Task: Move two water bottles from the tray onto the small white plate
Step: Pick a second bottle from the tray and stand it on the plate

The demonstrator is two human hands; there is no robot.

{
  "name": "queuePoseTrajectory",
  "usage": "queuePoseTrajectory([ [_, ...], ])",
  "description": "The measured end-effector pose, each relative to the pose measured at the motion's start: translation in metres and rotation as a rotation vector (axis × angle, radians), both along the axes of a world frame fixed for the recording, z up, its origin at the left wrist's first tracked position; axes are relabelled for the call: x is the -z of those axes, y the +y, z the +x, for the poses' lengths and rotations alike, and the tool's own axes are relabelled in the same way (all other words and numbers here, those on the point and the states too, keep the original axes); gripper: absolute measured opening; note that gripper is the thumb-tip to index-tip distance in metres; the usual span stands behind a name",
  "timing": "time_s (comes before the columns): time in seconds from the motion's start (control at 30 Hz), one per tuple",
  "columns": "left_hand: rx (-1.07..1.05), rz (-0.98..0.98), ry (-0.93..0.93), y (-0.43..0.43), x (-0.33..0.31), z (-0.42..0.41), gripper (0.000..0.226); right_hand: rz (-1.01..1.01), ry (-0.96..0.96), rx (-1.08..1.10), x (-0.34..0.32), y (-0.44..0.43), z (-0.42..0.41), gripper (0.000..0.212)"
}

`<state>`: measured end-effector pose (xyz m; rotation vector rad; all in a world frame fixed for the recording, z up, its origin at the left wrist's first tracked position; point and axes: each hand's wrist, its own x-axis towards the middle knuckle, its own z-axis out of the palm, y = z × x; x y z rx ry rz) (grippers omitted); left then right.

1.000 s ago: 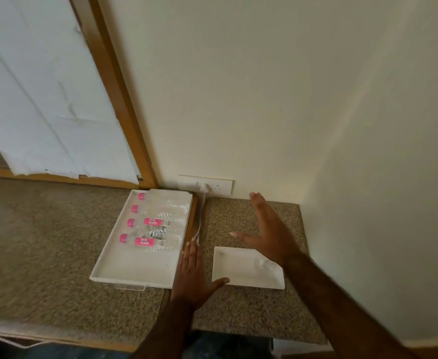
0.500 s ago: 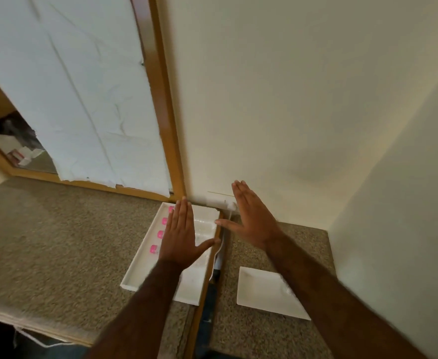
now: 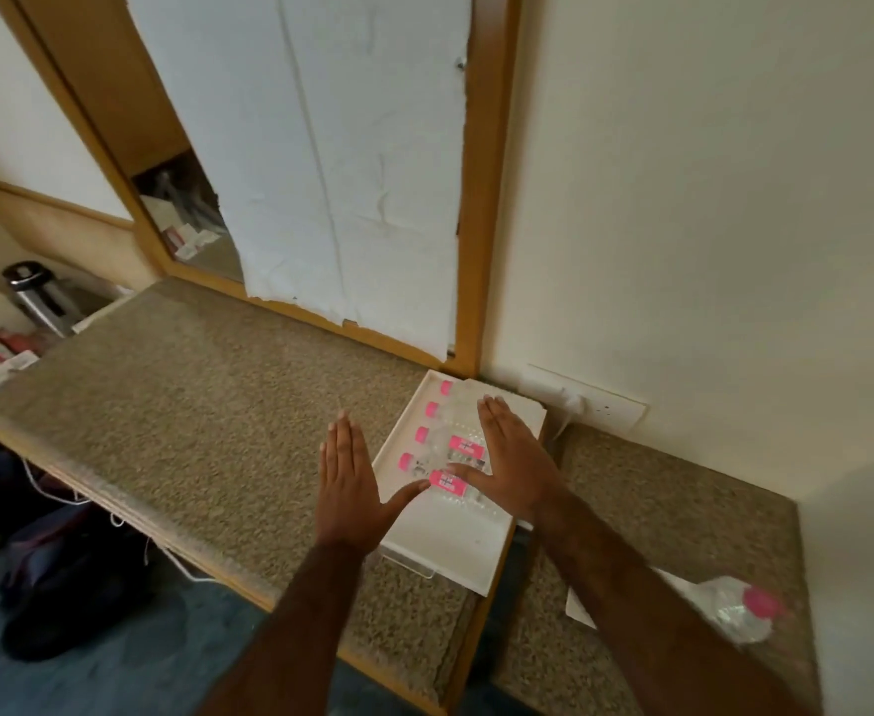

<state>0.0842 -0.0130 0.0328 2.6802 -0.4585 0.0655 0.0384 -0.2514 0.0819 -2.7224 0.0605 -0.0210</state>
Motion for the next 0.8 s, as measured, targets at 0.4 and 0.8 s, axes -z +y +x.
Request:
queuePoseTrajectory([
  [0.4, -0.153, 0.061, 0.293, 0.044, 0.096, -0.067, 0.154, -0.196, 0.191, -0.01, 0.08, 0.033, 0.002, 0.081],
  [0.8, -0.198, 0.133, 0.315, 0.032, 0.121, -0.072, 0.154, -0.403, 0.21, -0.058, 0.091, 0.048, 0.029, 0.063],
])
